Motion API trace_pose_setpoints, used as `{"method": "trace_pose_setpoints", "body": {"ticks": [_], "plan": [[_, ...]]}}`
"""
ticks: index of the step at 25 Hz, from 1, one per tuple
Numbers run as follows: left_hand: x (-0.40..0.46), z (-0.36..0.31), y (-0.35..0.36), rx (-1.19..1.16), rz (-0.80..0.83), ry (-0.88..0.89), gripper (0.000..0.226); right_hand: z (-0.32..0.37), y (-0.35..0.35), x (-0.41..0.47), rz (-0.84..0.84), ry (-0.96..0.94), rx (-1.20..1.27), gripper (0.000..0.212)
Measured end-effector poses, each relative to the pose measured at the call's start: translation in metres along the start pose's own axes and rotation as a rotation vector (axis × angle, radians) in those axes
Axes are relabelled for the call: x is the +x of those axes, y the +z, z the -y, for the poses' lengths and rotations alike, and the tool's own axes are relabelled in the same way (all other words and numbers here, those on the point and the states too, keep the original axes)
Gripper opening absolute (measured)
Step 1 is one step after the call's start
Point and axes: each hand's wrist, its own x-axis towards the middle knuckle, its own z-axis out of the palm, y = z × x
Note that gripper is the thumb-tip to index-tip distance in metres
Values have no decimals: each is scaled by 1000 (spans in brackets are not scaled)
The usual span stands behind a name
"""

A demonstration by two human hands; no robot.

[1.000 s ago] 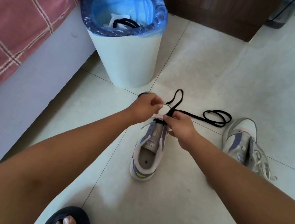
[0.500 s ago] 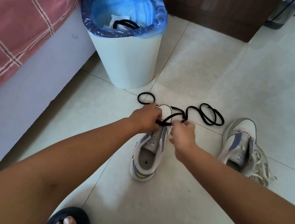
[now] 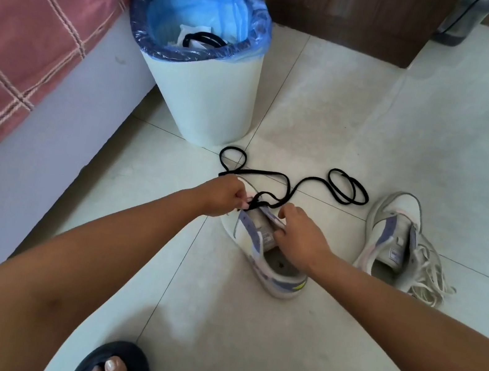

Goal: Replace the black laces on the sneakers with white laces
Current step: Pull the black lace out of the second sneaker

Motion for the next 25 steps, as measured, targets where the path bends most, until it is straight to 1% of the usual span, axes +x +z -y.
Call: {"method": "trace_pose_setpoints", "body": {"ticks": [1,3,5,7,8,9,10,11,12,13,14,16,19,22,23,25], "plan": [[-2,2,2,-14,-19,-17,24,-4,-3,2,26,-38,-112,24],[-3,4,11,59,-63,-44,23,-7,-4,4,76,-91,-277,22],[-7,3,19,234,-111,16,19,-8,-3,6,107,-127,-336,24],[-13,0,22,430,-218,104,16,-7,-3,5,114,-150,-361,26],[-16,-1,22,535,-213,139,17,-7,-4,5,110,-157,-381,28],[-17,1,22,635,-275,208,21,-6,-4,5,106,-168,-413,33],[-19,1,23,699,-271,186,25,-4,-3,4,102,-188,-449,38],[-21,-3,22,701,-270,124,21,-2,-1,3,104,-213,-477,42],[-23,-7,22,679,-303,59,19,2,1,2,106,-234,-487,45],[-22,-12,22,653,-322,3,29,4,3,1,108,-244,-485,47],[-20,-17,23,627,-305,-48,38,6,5,1,107,-247,-482,50],[-18,-21,24,653,-231,-49,44,7,7,4,100,-245,-494,54],[-17,-17,16,607,-161,-1,37,5,5,7,128,-236,-445,50],[-18,6,11,401,-147,121,33,-6,-2,5,158,-256,-487,43],[-18,14,8,285,-174,163,34,-11,-5,4,155,-260,-517,40],[-19,24,3,29,-226,159,32,-21,-10,3,157,-241,-533,31]]}}
